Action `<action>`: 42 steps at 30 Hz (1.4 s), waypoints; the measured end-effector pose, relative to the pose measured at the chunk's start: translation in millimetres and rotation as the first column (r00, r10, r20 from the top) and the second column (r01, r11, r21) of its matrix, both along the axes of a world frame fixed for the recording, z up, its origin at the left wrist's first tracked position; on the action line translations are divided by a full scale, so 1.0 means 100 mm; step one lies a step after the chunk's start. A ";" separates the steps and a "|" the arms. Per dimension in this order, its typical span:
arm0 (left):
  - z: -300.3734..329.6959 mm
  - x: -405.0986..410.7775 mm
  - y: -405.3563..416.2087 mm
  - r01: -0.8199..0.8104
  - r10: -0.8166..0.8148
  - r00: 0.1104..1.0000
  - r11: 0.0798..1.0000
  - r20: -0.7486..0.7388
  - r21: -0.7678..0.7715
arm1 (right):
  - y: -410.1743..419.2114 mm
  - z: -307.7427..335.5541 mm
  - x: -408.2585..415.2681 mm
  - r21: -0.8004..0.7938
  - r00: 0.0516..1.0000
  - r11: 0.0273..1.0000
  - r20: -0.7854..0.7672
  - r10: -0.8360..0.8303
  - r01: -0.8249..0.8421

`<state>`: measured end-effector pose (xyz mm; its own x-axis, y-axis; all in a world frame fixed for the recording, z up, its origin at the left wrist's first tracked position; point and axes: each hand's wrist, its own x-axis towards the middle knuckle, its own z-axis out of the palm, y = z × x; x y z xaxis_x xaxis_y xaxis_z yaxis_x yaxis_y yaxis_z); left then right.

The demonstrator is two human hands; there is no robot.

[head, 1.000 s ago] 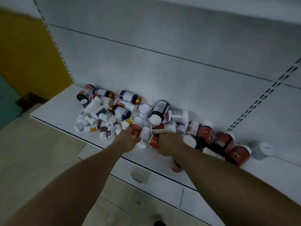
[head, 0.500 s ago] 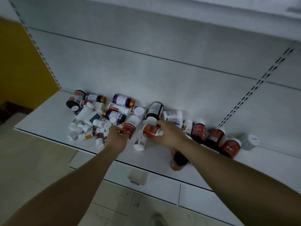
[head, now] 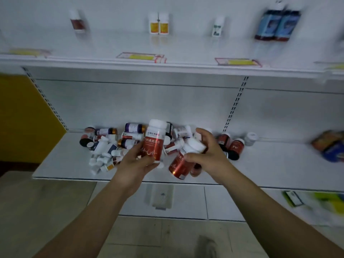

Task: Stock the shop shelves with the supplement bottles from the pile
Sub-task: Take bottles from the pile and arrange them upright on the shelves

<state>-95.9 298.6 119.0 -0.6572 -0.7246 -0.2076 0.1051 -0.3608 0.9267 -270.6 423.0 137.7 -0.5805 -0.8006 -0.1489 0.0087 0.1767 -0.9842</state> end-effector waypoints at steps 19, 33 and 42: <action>1.34 -2.54 3.86 0.705 -0.730 0.677 0.679 -0.088 -0.206 | 4.38 1.26 -1.51 -0.353 0.704 0.637 0.098 -0.704 0.686; 1.52 -4.72 6.50 0.858 -0.879 0.458 0.476 -0.130 -0.194 | 7.02 1.60 -2.95 -0.294 0.512 0.515 -0.095 -0.854 0.805; 1.67 -6.72 7.52 0.887 -0.928 0.356 0.374 -0.112 -0.271 | 8.02 1.74 -4.92 -0.332 0.393 0.415 -0.136 -0.910 0.847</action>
